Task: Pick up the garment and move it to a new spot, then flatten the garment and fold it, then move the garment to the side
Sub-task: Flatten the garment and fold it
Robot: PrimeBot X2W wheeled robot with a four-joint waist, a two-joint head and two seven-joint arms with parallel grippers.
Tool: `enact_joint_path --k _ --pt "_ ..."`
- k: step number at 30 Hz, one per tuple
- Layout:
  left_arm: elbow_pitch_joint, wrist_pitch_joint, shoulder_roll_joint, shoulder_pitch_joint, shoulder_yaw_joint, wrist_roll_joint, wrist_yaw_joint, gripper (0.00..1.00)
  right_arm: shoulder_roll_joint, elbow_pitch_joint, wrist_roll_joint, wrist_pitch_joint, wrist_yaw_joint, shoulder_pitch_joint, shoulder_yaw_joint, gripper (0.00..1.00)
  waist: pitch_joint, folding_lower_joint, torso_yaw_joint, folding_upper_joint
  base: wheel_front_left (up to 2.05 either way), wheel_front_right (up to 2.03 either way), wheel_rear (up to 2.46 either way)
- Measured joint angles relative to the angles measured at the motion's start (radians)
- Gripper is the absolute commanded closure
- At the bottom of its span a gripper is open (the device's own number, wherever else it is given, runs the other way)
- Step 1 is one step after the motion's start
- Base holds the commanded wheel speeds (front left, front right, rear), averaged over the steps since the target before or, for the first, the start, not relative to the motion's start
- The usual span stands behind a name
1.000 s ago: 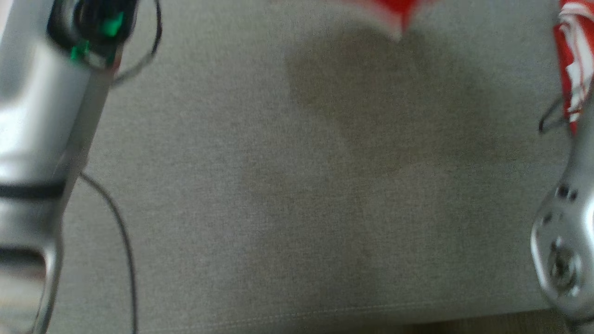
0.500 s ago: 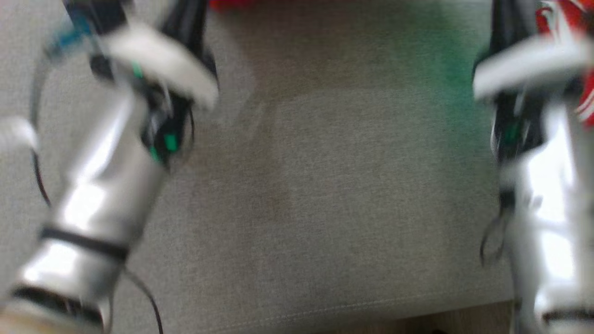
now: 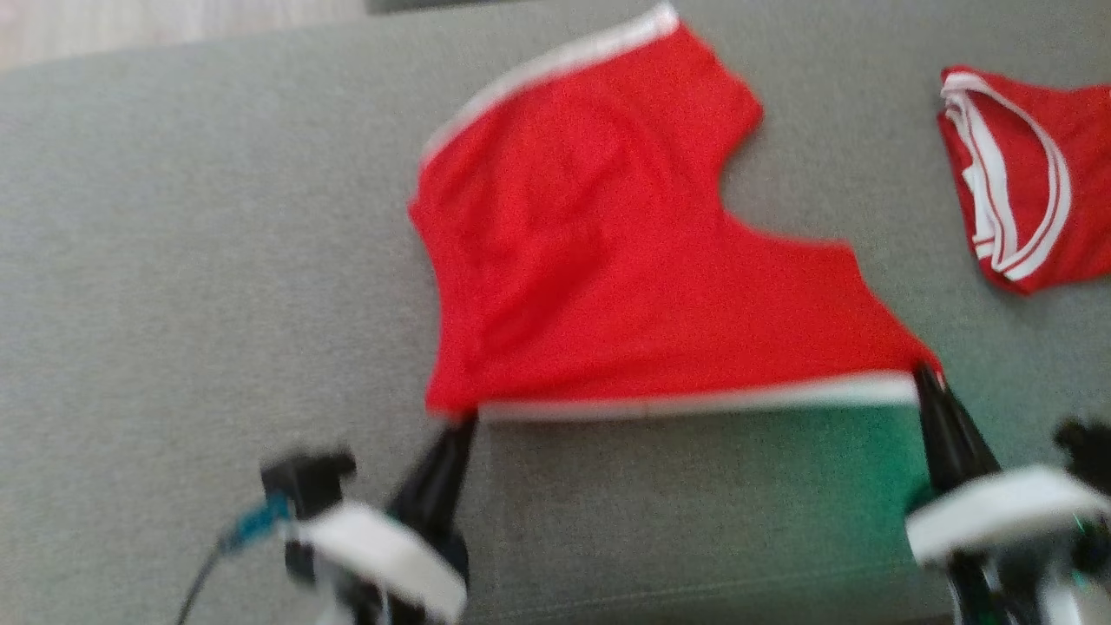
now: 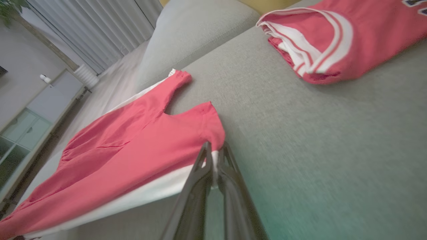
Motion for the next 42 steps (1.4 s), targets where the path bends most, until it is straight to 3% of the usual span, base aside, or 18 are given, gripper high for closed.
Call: enact_joint_path --k 6,11,16,23,29,32,35,42 --pt "-0.212 0.03 0.041 0.171 -0.028 -0.005 0.09 1.0 0.007 -0.211 -0.011 0.075 0.0 0.237 -0.063 1.0 -0.036 0.0 0.056 0.0 0.0 0.0 0.0" --pt "-0.315 0.098 0.049 0.169 -0.029 -0.037 0.129 1.0 0.007 -0.28 -0.012 0.118 0.0 0.226 -0.097 1.0 -0.032 0.0 0.101 0.0 0.0 0.0 0.0" --pt "-0.346 0.194 -0.001 0.127 -0.002 -0.148 0.165 1.0 0.007 -0.274 -0.06 0.189 0.0 0.096 -0.108 1.0 -0.007 0.0 0.14 0.0 0.0 0.0 0.0" --pt "-0.3 0.31 -0.111 -0.117 0.055 -0.256 0.236 1.0 0.0 -0.134 -0.14 0.264 0.0 -0.238 -0.1 1.0 0.057 0.0 0.185 0.0 0.0 0.0 0.0" --pt "-0.211 0.375 -0.159 -0.27 0.063 -0.302 0.284 1.0 -0.018 0.03 -0.178 0.289 0.0 -0.452 -0.104 1.0 0.099 0.0 0.222 0.0 0.0 0.0 0.0" --pt "-0.118 0.392 -0.179 -0.366 0.058 -0.31 0.308 1.0 -0.062 0.138 -0.218 0.285 0.0 -0.556 -0.116 1.0 0.124 0.0001 0.247 0.0 0.0 0.0 0.0" --pt "-0.016 0.378 -0.189 -0.461 0.051 -0.332 0.32 1.0 -0.095 0.239 -0.258 0.258 0.0 -0.645 -0.115 1.0 0.148 0.0002 0.27 -0.0001 0.0 0.0 0.0" --pt "0.16 0.296 -0.198 -0.632 -0.042 -0.444 0.332 1.0 -0.102 0.456 -0.306 0.184 0.0 -0.811 -0.08 1.0 0.204 0.0003 0.28 -0.0001 0.0 0.0 0.0"
